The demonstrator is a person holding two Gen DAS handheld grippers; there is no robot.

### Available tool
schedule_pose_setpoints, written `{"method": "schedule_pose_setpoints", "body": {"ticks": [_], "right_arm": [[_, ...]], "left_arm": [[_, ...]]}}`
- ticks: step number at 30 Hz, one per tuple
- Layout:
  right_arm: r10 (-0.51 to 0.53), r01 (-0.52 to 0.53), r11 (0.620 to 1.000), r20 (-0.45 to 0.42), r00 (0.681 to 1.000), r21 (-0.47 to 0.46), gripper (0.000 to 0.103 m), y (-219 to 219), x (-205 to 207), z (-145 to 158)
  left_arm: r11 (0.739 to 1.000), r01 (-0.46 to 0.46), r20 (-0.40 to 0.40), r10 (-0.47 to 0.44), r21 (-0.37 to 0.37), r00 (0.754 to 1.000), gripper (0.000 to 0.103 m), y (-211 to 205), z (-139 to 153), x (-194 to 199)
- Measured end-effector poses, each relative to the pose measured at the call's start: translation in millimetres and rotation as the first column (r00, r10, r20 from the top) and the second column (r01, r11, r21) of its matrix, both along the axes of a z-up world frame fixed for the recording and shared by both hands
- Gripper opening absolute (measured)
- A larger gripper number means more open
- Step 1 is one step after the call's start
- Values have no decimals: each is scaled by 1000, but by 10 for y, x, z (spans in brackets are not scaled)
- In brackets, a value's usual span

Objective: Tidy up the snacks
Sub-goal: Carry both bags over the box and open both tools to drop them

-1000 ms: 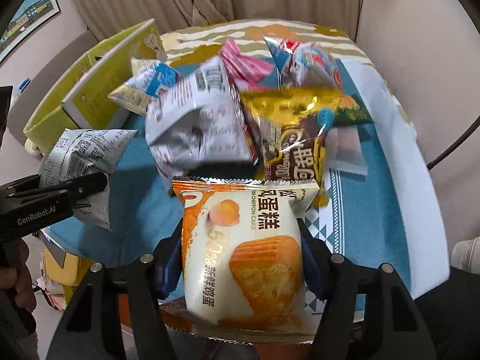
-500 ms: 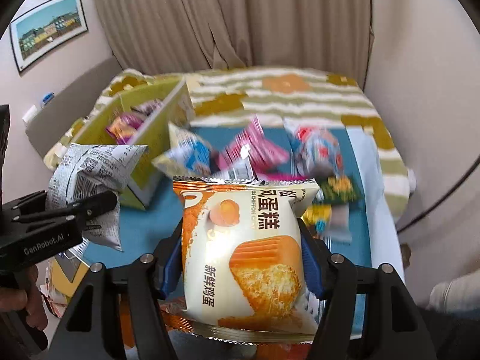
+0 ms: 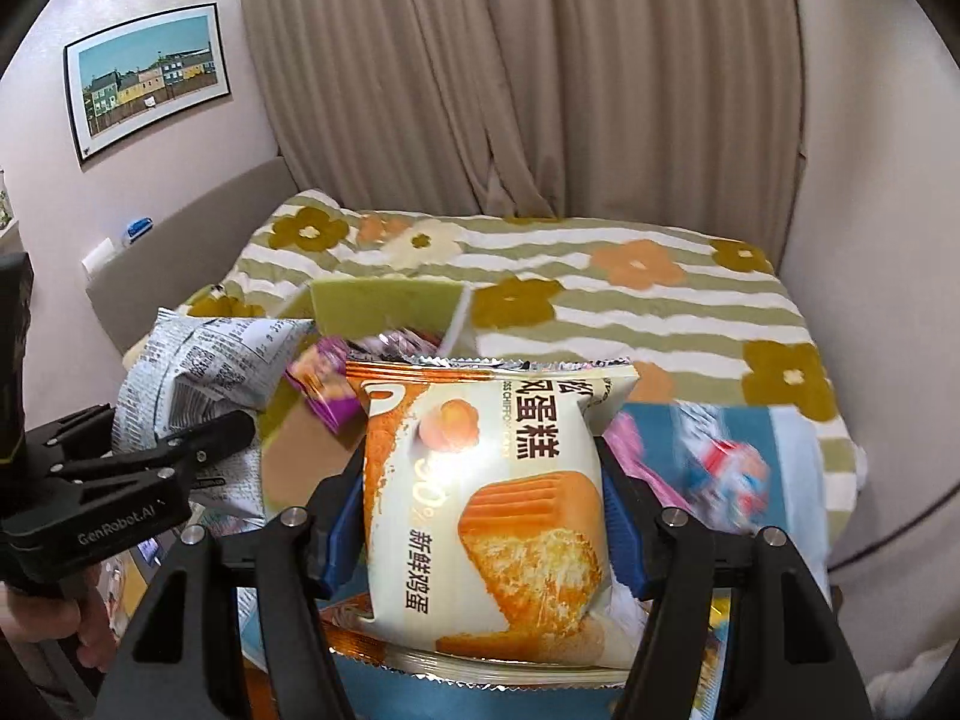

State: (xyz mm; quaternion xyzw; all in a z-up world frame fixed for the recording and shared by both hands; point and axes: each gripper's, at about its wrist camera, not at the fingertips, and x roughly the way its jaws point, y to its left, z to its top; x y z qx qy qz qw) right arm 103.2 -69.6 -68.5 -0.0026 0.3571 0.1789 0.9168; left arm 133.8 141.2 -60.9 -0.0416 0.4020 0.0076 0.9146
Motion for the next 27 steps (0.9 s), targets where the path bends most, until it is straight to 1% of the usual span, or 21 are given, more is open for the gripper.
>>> {"method": "schedule_pose_setpoints", "body": {"ticks": [3,6,10,12,14,15,16,17,19,22,27], "right_arm": [[8,-8,1000,-12,1000,6,62,304,209,13],[4,-4,1000,-33,999,9,62,579,412,-17],[-16,17,1000,-75,997,10,62,858,618,-98],[-34,35,999,-100,994,8,62,965,706,-155],[-50,50,999,-122,991,5,62,1049,765,-223],[-54,55,998,-133,990,3,62,1082,788,-260],[-59,60,998,-143,988,1,62,1112,811,-291],[-64,64,998,-154,986,-1,62,1144,830,-326],[-71,69,998,-177,982,-13,62,1196,875,-392],[-70,68,998,-200,977,-20,62,1249,913,-465],[-53,48,998,-231,972,-28,62,1247,910,-606]], "left_arm": [[1000,-5,-26,5,-1,1000,52,296,-72,212],[1000,6,-65,-6,8,998,52,571,-218,447],[999,32,-115,-31,7,993,52,789,-428,640],[998,56,-143,-54,13,988,52,864,-579,706],[997,75,-162,-70,20,984,60,908,-697,736],[997,79,-164,-74,23,984,76,900,-726,732],[997,77,-165,-71,30,984,98,922,-763,737],[997,71,-161,-64,36,985,103,944,-782,739],[997,71,-147,-68,17,987,103,1001,-787,720],[997,76,-159,-76,-6,984,103,1080,-806,719],[998,60,-158,-57,10,986,103,1109,-774,606]]}}
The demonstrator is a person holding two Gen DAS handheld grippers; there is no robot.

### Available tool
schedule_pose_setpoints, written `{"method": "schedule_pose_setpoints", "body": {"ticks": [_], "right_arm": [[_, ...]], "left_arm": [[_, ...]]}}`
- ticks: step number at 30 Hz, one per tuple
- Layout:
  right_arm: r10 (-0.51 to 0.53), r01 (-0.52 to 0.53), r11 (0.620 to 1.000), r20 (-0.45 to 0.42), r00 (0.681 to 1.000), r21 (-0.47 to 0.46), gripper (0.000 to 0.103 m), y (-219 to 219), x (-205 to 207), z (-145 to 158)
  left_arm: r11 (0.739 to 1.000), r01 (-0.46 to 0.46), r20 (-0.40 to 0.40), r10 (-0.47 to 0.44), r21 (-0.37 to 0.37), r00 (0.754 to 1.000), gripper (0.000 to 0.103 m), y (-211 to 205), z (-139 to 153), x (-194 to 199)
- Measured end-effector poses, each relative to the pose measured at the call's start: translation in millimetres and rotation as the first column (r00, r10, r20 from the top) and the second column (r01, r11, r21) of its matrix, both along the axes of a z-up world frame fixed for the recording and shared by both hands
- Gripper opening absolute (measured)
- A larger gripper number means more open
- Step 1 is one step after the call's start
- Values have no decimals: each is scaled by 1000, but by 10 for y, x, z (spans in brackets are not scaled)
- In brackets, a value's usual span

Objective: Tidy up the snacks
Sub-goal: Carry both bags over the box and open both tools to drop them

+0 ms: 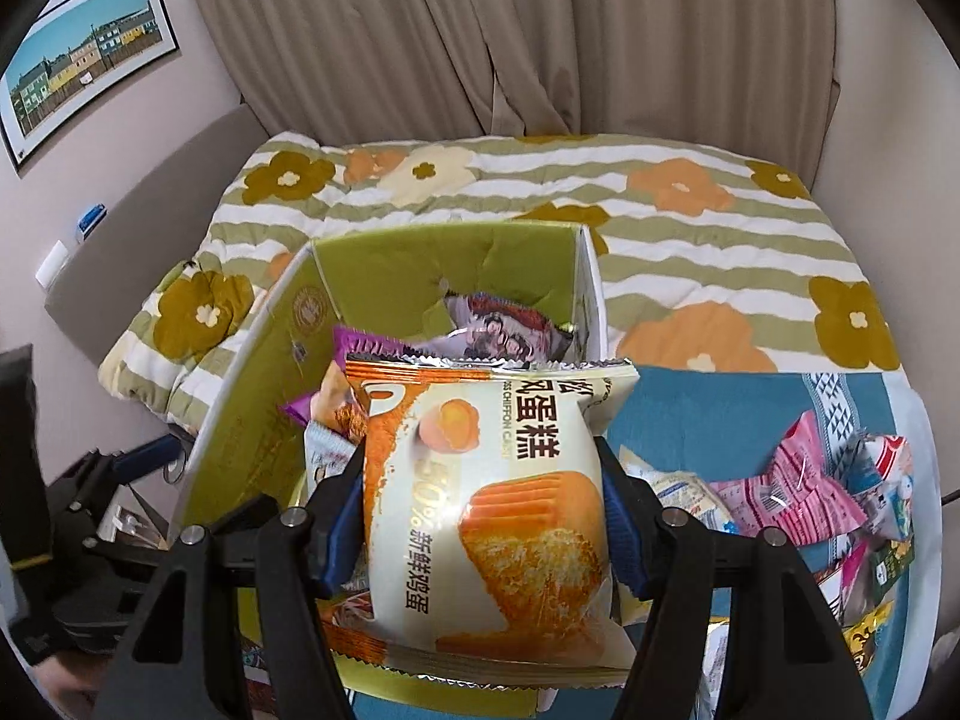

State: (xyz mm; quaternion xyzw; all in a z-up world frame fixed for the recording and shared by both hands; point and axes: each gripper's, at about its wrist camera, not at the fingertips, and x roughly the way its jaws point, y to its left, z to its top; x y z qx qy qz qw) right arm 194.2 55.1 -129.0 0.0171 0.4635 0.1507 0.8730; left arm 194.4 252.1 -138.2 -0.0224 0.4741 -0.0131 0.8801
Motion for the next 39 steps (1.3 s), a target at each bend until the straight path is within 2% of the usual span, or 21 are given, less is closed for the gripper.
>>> {"method": "schedule_pose_setpoints", "body": {"ticks": [5,9,12,13,14,16,17,25,33,39], "right_arm": [[46,-46,999,-29,999,2,62,49,22,-150],[110,-110,994,-16,994,-23,62,147,85,-197],[136,-136,991,-15,991,-6,63,191,137,-267],[143,-143,990,-17,990,-3,67,198,145,-283],[151,-151,989,-16,988,-3,80,216,151,-303],[162,-162,987,-6,987,-2,100,236,147,-308],[168,-168,986,3,986,-4,101,247,136,-309],[173,-173,985,26,985,-1,101,223,25,-258],[100,-100,995,73,992,-3,101,101,-92,29],[15,-14,1000,89,996,-10,101,-12,-247,261]], "left_arm": [[999,-44,-8,44,6,999,103,15,29,-94],[998,-67,-4,67,7,998,103,15,59,-136],[997,-76,5,76,14,997,103,7,86,-174],[997,-80,5,80,16,997,103,10,86,-190],[996,-83,4,83,17,997,103,11,84,-205],[996,-91,-3,91,18,996,103,18,67,-236],[995,-95,-8,95,18,995,103,26,56,-249],[995,-95,-3,95,4,995,103,71,85,-305],[999,-42,42,42,-1,998,103,48,266,-344],[999,13,77,-9,-44,997,103,-8,435,-368]]}}
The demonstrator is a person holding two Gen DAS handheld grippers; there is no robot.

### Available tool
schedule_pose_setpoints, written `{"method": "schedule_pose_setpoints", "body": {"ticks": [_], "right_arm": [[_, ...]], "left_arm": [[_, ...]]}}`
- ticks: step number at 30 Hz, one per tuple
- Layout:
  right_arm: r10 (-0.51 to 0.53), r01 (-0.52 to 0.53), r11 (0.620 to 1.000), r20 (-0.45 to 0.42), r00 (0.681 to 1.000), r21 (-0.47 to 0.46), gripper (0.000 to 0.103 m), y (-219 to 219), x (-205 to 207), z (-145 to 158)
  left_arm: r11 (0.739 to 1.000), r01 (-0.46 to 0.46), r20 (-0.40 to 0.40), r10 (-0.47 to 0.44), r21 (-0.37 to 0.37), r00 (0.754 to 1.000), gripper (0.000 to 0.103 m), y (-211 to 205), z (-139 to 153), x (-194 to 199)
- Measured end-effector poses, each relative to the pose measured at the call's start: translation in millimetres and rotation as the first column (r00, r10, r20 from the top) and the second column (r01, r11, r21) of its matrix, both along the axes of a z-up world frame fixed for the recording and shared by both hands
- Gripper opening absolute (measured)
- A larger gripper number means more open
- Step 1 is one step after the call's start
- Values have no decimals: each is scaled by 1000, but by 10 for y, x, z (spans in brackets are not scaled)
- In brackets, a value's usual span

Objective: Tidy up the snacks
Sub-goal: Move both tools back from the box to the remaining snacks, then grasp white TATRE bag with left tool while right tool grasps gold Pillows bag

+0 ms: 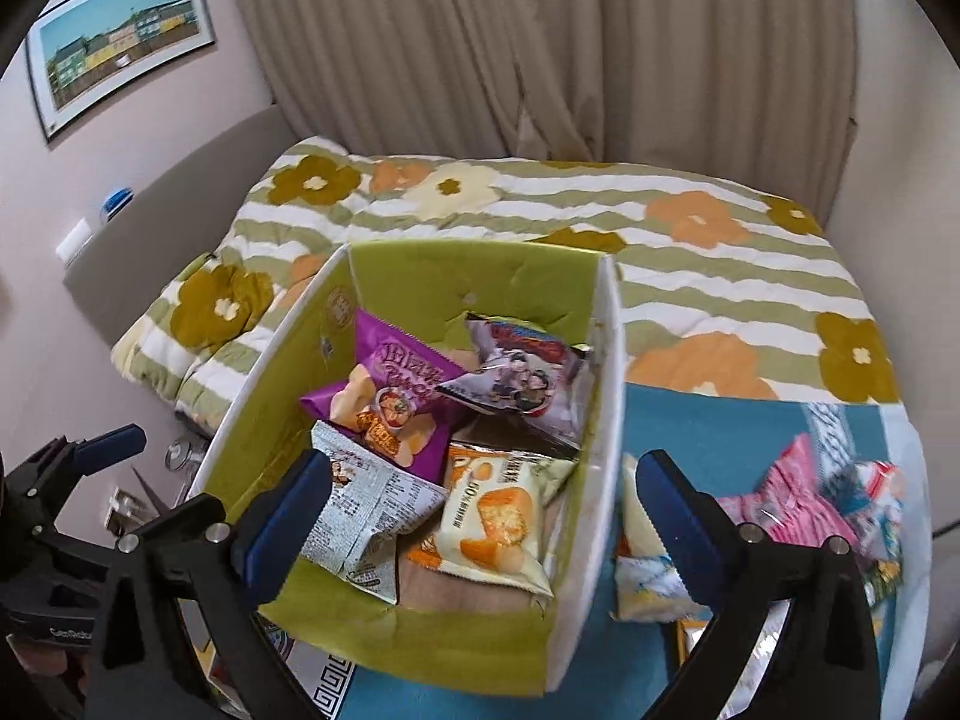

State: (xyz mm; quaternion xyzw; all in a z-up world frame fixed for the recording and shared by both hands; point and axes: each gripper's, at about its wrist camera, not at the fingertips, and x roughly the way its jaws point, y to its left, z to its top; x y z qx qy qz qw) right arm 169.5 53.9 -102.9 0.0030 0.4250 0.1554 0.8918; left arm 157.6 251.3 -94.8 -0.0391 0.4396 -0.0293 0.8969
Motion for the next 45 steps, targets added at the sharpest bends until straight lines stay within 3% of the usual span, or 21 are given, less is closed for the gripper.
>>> {"method": "schedule_pose_setpoints", "body": {"ticks": [7,13,22,30,36,45], "right_arm": [[-67,67,998,46,997,-2,101,-294,-252,220],[-124,124,992,72,990,1,101,-843,-530,324],[-201,204,979,85,976,-25,101,-1967,-932,322],[-192,193,980,36,981,-49,101,-2740,-1090,98],[-181,180,983,-37,983,-37,101,-3069,-1165,-216],[-221,216,975,-124,967,-53,101,-3172,-1111,-841]], "left_arm": [[999,34,94,-36,25,995,103,-346,212,-140],[997,77,159,-81,30,984,103,-878,358,-278],[982,182,118,-188,60,975,103,-2020,229,-434],[943,316,93,-326,105,941,103,-2895,-108,-605],[867,452,24,-467,209,884,103,-3346,-479,-644],[706,609,-96,-621,361,778,103,-3663,-1142,-415]]}}
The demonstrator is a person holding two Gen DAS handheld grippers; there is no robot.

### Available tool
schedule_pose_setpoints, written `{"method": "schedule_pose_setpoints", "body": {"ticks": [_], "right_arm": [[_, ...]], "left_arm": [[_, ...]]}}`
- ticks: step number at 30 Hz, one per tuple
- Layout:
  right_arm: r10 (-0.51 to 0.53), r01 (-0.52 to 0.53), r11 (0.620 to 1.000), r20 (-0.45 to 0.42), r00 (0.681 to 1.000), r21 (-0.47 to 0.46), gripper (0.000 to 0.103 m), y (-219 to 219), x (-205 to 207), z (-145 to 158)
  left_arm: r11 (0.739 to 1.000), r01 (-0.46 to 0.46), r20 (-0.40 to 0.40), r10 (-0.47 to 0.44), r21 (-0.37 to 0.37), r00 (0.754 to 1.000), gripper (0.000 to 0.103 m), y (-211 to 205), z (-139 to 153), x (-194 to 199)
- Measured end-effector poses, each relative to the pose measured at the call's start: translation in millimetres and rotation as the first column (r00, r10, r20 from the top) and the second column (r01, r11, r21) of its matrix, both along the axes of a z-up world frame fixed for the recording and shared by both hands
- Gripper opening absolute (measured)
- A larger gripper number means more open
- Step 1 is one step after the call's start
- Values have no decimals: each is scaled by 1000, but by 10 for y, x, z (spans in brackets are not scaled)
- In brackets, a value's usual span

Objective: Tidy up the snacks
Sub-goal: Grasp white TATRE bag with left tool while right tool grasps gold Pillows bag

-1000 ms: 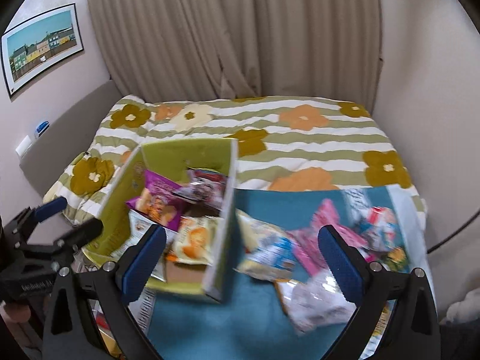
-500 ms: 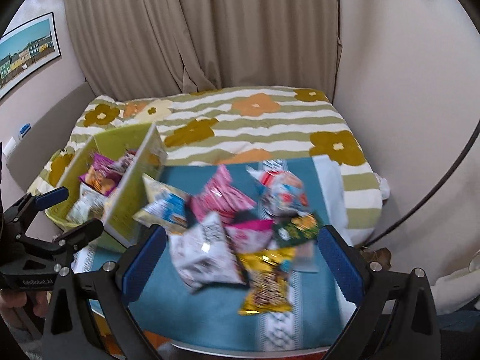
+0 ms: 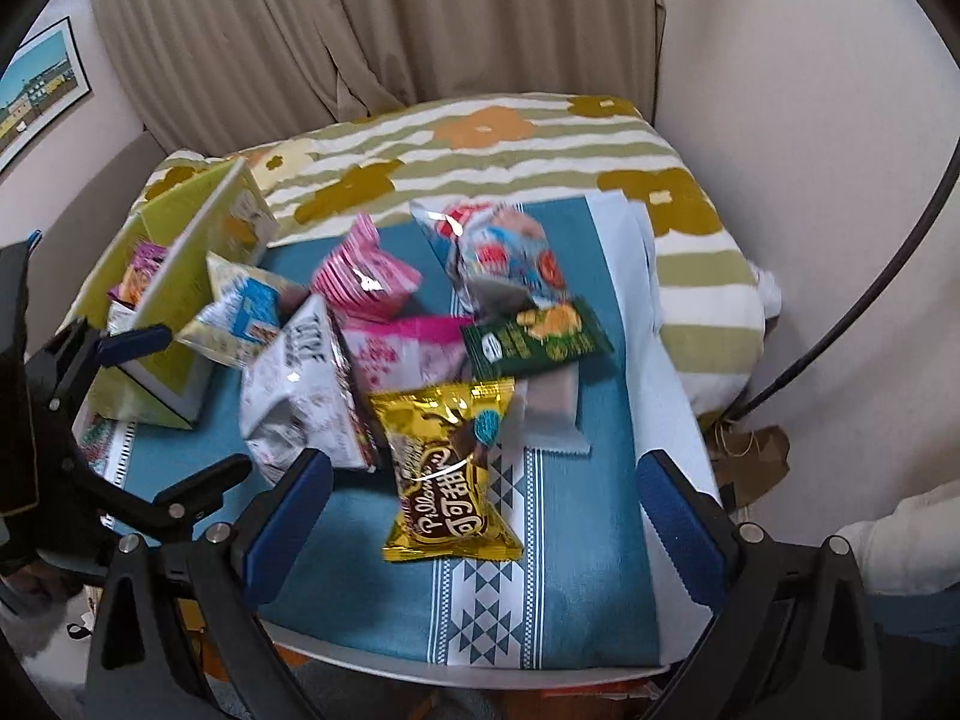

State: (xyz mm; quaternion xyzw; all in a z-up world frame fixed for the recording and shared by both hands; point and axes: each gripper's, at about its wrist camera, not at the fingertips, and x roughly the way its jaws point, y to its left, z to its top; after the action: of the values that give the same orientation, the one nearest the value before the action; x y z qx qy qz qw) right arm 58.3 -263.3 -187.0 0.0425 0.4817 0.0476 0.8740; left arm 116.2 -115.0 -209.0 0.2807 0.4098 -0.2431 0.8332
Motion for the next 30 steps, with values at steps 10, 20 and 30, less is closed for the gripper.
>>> {"method": "schedule_pose_setpoints", "body": {"ticks": [10,20,30], "right_arm": [[6,-6,1000,-90,996,0,101,169,173,-527],[18,-19,1000,-131,991,-8,89,256,275,-726],[31,-33,999,-148,989,-13,76,281,348,-811]], "left_arm": [[989,133,-73,-128,61,989,103,-116,-422,212],[990,137,-158,-131,23,979,89,-123,-543,371],[994,110,-179,-110,-5,978,80,-49,-519,338]]}}
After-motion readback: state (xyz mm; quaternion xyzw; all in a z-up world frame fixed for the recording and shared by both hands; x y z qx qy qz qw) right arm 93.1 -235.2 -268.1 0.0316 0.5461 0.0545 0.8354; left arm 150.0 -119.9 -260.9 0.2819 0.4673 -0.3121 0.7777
